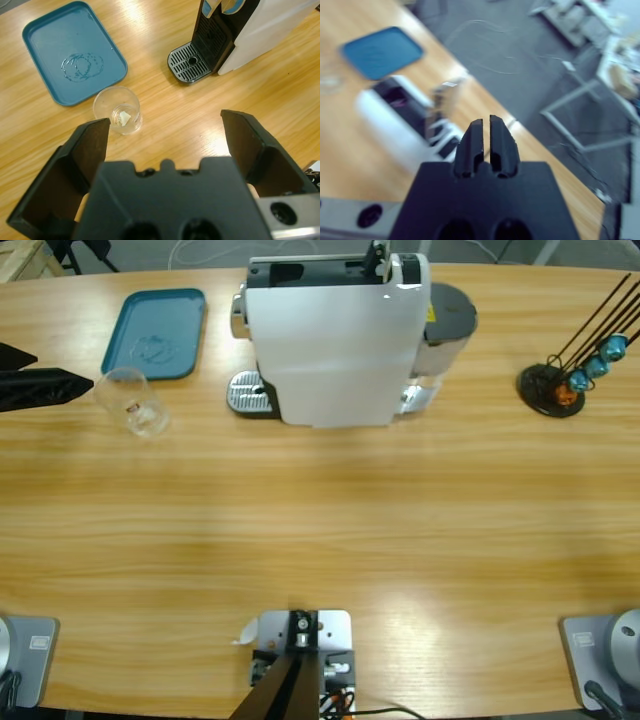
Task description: Pour coffee
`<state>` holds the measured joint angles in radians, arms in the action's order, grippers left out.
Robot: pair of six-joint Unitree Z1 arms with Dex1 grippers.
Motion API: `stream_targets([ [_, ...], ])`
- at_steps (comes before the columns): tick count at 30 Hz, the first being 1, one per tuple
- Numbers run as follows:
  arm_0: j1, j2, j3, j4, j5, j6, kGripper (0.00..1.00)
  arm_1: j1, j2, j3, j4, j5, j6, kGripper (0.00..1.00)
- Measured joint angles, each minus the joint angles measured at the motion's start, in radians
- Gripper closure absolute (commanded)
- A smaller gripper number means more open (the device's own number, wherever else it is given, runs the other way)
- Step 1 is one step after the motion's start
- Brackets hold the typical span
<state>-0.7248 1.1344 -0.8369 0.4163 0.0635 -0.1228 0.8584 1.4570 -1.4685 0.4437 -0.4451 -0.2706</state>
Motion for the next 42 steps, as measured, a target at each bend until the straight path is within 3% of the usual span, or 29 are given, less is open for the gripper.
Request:
stream_targets([
  [3, 0.000, 0.000, 0.000, 0.000, 0.000, 0.000, 0.032, 0.029, 0.032, 0.073, -0.150, -0.130, -0.014, 1.000],
  [7, -0.001, 0.000, 0.000, 0.000, 0.000, 0.000, 0.032, 0.075, 0.108, 0.085, -0.234, -0.178, -0.040, 1.000],
  [24, -0.001, 0.000, 0.000, 0.000, 0.000, 0.000, 0.032, 0.155, 0.220, 0.026, -0.249, -0.230, -0.055, 1.000],
  [42, -0.002, 0.001, 0.000, 0.000, 0.000, 0.000, 0.032, 0.158, 0.329, -0.020, -0.289, -0.231, -0.059, 1.000],
])
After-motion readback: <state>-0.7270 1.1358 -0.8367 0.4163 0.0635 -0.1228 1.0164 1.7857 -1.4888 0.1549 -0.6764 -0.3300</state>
